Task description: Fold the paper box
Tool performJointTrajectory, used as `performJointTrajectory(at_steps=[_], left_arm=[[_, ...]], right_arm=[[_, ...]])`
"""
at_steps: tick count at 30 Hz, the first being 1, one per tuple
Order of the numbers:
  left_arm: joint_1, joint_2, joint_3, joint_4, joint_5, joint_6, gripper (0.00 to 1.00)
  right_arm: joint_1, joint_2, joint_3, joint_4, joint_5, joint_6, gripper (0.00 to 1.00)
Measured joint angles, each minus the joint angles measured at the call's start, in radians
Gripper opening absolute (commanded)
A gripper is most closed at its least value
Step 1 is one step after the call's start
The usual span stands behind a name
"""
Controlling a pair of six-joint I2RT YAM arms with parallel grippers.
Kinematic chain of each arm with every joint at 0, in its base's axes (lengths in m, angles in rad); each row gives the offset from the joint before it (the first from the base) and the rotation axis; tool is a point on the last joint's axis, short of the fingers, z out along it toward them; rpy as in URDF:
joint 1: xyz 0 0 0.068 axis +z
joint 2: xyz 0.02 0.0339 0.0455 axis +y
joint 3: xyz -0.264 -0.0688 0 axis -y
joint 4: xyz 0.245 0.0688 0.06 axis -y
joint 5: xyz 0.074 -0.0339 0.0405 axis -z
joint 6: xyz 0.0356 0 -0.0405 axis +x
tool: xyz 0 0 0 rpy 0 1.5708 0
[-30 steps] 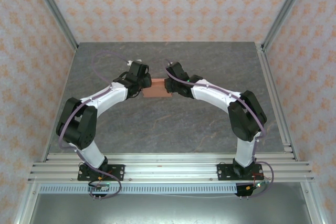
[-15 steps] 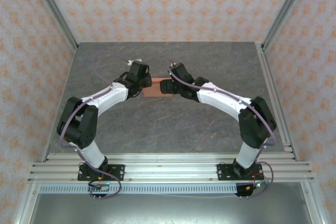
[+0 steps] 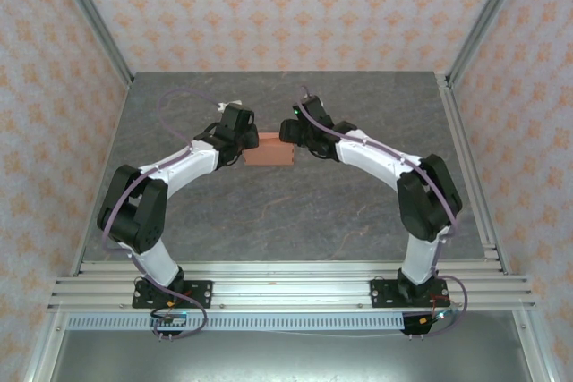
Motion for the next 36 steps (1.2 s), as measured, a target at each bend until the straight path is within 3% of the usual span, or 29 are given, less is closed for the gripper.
performJointTrajectory(at_steps=[8, 13, 21, 29, 32, 36], left_arm=[[0.000, 0.007, 0.000, 0.013, -0.005, -0.006, 0.36], [0.000, 0.008, -0.006, 0.029, -0.007, -0.016, 0.28], [0.000, 0.004, -0.048, 0.101, -0.018, -0.033, 0.29], [0.000, -0.046, -0.114, 0.133, -0.008, -0.081, 0.29], [0.002, -0.070, -0.153, 0.160, 0.006, -0.107, 0.40], [0.014, -0.101, -0.214, 0.216, 0.032, -0.145, 0.41]], right_arm=[[-0.009, 0.023, -0.035, 0.079, -0.069, 0.024, 0.52], [-0.019, 0.021, -0.086, 0.172, -0.111, 0.034, 0.40], [-0.036, 0.013, -0.151, 0.289, -0.152, 0.053, 0.27], [-0.036, -0.011, -0.218, 0.367, -0.167, 0.054, 0.22], [-0.036, -0.018, -0.246, 0.406, -0.171, 0.053, 0.22], [-0.036, -0.023, -0.274, 0.451, -0.171, 0.053, 0.22]])
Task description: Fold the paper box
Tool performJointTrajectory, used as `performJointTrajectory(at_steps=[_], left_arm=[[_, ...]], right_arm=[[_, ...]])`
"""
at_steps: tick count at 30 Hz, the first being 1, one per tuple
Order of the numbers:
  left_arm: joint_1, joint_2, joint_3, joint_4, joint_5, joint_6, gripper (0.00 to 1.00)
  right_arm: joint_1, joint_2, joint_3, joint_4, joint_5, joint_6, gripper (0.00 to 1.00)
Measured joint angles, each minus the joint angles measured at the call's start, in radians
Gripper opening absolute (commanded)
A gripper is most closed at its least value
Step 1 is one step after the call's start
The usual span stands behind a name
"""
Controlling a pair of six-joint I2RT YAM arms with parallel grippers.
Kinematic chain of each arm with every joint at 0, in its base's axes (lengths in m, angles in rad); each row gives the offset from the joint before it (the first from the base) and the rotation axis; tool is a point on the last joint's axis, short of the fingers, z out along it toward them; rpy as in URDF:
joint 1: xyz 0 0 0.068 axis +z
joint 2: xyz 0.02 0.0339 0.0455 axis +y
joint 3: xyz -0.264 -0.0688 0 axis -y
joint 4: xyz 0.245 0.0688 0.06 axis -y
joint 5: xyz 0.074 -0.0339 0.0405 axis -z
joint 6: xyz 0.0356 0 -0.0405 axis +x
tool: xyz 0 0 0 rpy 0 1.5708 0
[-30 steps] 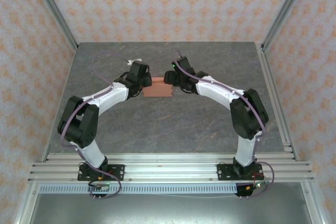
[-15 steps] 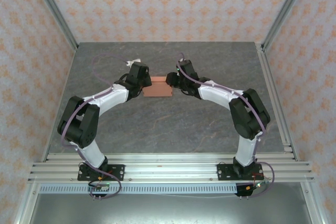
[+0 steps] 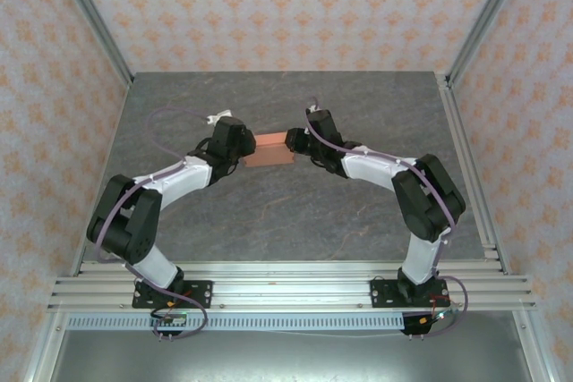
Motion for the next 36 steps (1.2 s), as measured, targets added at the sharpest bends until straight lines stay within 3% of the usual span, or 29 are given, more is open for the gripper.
performJointTrajectory(at_steps=[3, 7, 13, 17, 25, 36], left_arm=[[0.018, -0.013, -0.034, 0.040, 0.044, -0.027, 0.38], [0.047, -0.014, -0.066, 0.112, 0.123, -0.060, 0.28], [0.077, -0.013, -0.128, 0.232, 0.203, -0.094, 0.26], [0.092, -0.014, -0.166, 0.301, 0.235, -0.114, 0.15], [0.107, -0.004, -0.237, 0.445, 0.267, -0.140, 0.05], [0.113, 0.030, -0.265, 0.557, 0.270, -0.156, 0.06]], right_arm=[[0.000, 0.000, -0.006, 0.015, 0.000, 0.000, 0.21], [0.000, 0.000, -0.007, 0.018, -0.003, 0.000, 0.20], [0.000, 0.000, -0.011, 0.023, -0.002, 0.000, 0.19], [0.000, 0.000, -0.023, 0.042, 0.001, 0.000, 0.19], [0.000, 0.000, -0.051, 0.098, 0.001, 0.005, 0.17], [0.000, -0.003, -0.075, 0.128, 0.003, 0.018, 0.16]])
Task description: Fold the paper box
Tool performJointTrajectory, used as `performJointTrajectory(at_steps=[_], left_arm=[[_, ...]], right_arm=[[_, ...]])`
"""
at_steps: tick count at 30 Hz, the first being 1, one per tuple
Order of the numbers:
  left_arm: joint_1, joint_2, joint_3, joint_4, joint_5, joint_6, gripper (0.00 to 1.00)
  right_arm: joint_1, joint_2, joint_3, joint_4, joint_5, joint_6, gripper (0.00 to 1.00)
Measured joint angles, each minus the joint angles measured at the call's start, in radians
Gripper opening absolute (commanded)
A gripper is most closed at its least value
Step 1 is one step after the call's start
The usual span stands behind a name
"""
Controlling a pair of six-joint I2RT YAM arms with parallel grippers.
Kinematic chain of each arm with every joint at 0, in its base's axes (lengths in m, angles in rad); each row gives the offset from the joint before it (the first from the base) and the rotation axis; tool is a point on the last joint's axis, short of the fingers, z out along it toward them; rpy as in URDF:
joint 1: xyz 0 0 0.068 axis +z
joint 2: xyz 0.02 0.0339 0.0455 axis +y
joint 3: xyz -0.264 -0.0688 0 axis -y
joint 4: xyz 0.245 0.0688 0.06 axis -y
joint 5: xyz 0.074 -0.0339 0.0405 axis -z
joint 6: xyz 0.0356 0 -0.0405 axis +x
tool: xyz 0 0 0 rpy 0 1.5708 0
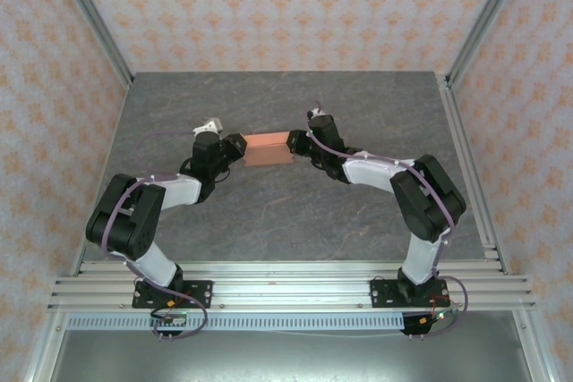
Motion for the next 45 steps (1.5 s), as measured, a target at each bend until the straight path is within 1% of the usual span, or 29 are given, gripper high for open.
performJointTrajectory(at_steps=[6, 12, 13, 15, 16, 19, 21, 27, 28, 29, 32, 36, 40, 41, 42, 45], left_arm=[[-0.026, -0.026, -0.039, 0.030, -0.007, 0.009, 0.06], [-0.084, -0.054, -0.119, 0.128, -0.048, 0.022, 0.06], [-0.091, -0.060, -0.134, 0.146, -0.058, 0.024, 0.06], [-0.103, -0.075, -0.170, 0.184, -0.070, 0.031, 0.17], [-0.106, -0.083, -0.178, 0.185, -0.073, 0.035, 0.18], [-0.113, -0.107, -0.174, 0.145, -0.081, 0.060, 0.18], [-0.114, -0.133, -0.156, 0.080, -0.082, 0.078, 0.19], [-0.121, -0.194, -0.075, -0.161, -0.103, 0.144, 0.22], [-0.121, -0.200, -0.064, -0.192, -0.108, 0.152, 0.23], [-0.121, -0.206, -0.053, -0.222, -0.113, 0.162, 0.23], [-0.119, -0.220, -0.032, -0.302, -0.119, 0.187, 0.26], [-0.110, -0.238, -0.011, -0.375, -0.119, 0.213, 0.27], [-0.085, -0.241, 0.016, -0.429, -0.114, 0.233, 0.28], [-0.079, -0.242, 0.020, -0.441, -0.114, 0.235, 0.29], [-0.071, -0.246, 0.022, -0.452, -0.114, 0.238, 0.29], [-0.050, -0.273, 0.024, -0.489, -0.114, 0.246, 0.31]], right_arm=[[0.006, -0.052, -0.063, 0.010, 0.005, -0.007, 0.17], [0.019, -0.126, -0.153, 0.034, 0.029, -0.027, 0.18], [0.023, -0.135, -0.165, 0.039, 0.033, -0.031, 0.20], [0.032, -0.150, -0.186, 0.051, 0.043, -0.043, 0.27], [0.036, -0.154, -0.191, 0.052, 0.047, -0.047, 0.27], [0.040, -0.154, -0.182, 0.029, 0.055, -0.054, 0.28], [0.040, -0.153, -0.151, -0.021, 0.059, -0.066, 0.31], [0.023, -0.142, -0.016, -0.258, 0.073, -0.145, 0.55], [0.016, -0.142, 0.005, -0.294, 0.073, -0.166, 0.57], [0.007, -0.142, 0.034, -0.338, 0.070, -0.202, 0.62], [-0.014, -0.152, 0.109, -0.434, 0.027, -0.332, 0.69], [-0.016, -0.172, 0.230, -0.572, -0.109, -0.562, 0.82], [-0.015, -0.136, 0.425, -0.770, -0.248, -0.793, 0.87], [-0.015, -0.109, 0.491, -0.822, -0.277, -0.853, 0.97], [-0.014, -0.080, 0.550, -0.870, -0.298, -0.908, 0.99], [-0.009, 0.009, 0.677, -0.988, -0.317, -1.040, 0.99]])
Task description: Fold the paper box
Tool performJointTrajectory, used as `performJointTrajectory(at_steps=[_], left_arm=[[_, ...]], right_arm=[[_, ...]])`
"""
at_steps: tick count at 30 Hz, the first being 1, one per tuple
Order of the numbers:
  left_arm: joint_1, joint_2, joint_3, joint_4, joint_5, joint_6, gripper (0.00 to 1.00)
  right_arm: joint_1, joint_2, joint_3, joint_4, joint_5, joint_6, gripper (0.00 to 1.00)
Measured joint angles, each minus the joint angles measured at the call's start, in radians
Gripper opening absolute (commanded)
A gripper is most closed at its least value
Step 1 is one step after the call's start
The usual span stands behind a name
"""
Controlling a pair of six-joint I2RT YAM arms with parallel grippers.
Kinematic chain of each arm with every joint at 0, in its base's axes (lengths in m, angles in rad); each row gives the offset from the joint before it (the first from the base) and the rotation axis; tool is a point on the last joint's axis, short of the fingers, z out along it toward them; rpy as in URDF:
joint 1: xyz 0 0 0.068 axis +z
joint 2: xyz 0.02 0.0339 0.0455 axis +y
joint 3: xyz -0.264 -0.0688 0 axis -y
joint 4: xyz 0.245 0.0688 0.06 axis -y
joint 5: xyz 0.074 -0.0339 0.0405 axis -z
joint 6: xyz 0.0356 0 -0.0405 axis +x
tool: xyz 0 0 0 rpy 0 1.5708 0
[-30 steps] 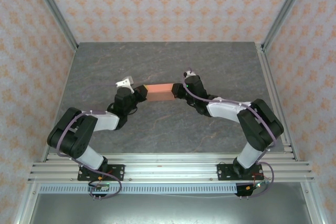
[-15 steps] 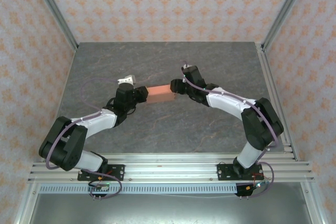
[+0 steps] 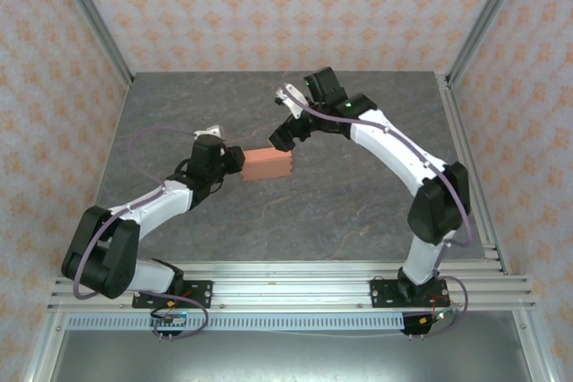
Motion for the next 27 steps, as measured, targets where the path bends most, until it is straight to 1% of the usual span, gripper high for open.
performJointTrajectory(at_steps=[3, 8, 12, 16, 22, 24, 26, 27], left_arm=[[0.017, -0.033, 0.007, -0.024, 0.000, 0.011, 0.32], [0.023, -0.043, 0.019, -0.032, 0.001, 0.010, 0.32], [0.024, -0.043, 0.019, -0.039, 0.001, 0.010, 0.32], [0.031, -0.055, 0.019, -0.051, 0.000, 0.010, 0.32], [0.037, -0.125, 0.019, -0.083, -0.011, 0.008, 0.32], [0.037, -0.157, 0.019, -0.102, -0.026, 0.008, 0.32], [0.037, -0.197, 0.018, -0.119, -0.043, 0.008, 0.32], [0.037, -0.211, 0.018, -0.126, -0.053, 0.008, 0.32]], right_arm=[[0.016, 0.091, 0.077, -0.097, 0.017, -0.107, 0.99], [0.078, 0.226, 0.148, -0.204, 0.107, -0.237, 0.99], [0.116, 0.308, 0.209, -0.249, 0.140, -0.296, 0.99], [0.119, 0.346, 0.249, -0.268, 0.176, -0.329, 0.99], [0.124, 0.403, 0.290, -0.270, 0.243, -0.348, 0.83], [0.129, 0.410, 0.290, -0.270, 0.254, -0.347, 0.73], [0.135, 0.410, 0.290, -0.267, 0.267, -0.349, 0.58], [0.138, 0.410, 0.290, -0.262, 0.270, -0.346, 0.55]])
